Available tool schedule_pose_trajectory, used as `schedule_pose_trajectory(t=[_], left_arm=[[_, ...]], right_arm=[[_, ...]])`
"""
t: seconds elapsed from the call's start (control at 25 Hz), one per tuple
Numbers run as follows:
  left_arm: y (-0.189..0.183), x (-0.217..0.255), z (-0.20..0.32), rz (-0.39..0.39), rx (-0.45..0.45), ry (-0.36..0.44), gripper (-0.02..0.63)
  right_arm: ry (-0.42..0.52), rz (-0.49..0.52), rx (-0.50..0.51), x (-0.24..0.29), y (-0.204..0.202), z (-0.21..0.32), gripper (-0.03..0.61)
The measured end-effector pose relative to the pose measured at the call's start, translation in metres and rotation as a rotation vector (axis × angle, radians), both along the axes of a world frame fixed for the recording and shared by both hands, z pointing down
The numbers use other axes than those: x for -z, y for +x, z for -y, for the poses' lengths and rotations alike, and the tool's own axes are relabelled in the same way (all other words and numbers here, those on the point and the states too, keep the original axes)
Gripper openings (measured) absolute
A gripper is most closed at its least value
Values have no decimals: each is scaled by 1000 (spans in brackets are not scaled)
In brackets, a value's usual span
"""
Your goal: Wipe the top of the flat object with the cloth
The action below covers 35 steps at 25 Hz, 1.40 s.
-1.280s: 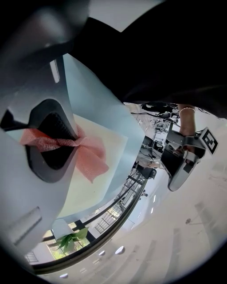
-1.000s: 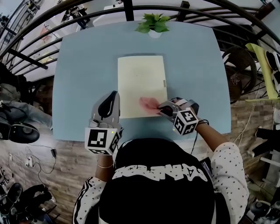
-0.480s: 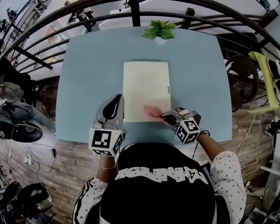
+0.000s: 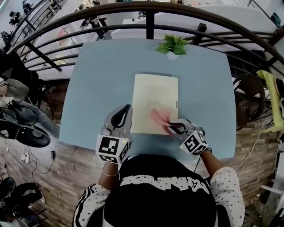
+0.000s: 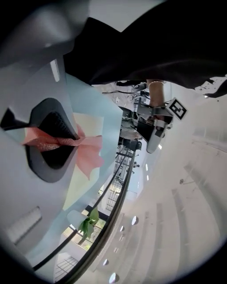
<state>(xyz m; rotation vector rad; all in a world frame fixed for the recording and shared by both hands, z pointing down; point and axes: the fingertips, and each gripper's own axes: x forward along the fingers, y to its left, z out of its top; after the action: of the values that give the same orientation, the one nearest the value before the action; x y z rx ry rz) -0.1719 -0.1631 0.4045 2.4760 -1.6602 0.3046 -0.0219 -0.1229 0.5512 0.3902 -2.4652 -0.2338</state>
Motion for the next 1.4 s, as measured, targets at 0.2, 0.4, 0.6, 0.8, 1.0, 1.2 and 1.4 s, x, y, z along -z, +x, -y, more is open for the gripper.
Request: schedule_pose_trajectory(t=[0.2,0.4,0.6,0.8,1.0,1.2,1.4], left_arm=[[1,4,1,2,-1,23,0],[2,8,-1,0,-3,26,0],[2,6,-1,3,-8,29,0],[2,7,-1,4,-10,35,0],[3,5,-2,2,-7,28,0],[3,3,-3,4,-9,16,0],[5,4,-6,2,-15,3,0]], right_arm=[[55,206,-65,62,-12,20,25],[52,411,-149,117,-9,34,25],[-2,548,-230,143,-3,43,25],[-32,613,-262,154,0,46,25],[-55,635,-278,155,3,46,25],[-54,632,-275,155,3,45,23],[-54,627,-273,154,1,42,23]])
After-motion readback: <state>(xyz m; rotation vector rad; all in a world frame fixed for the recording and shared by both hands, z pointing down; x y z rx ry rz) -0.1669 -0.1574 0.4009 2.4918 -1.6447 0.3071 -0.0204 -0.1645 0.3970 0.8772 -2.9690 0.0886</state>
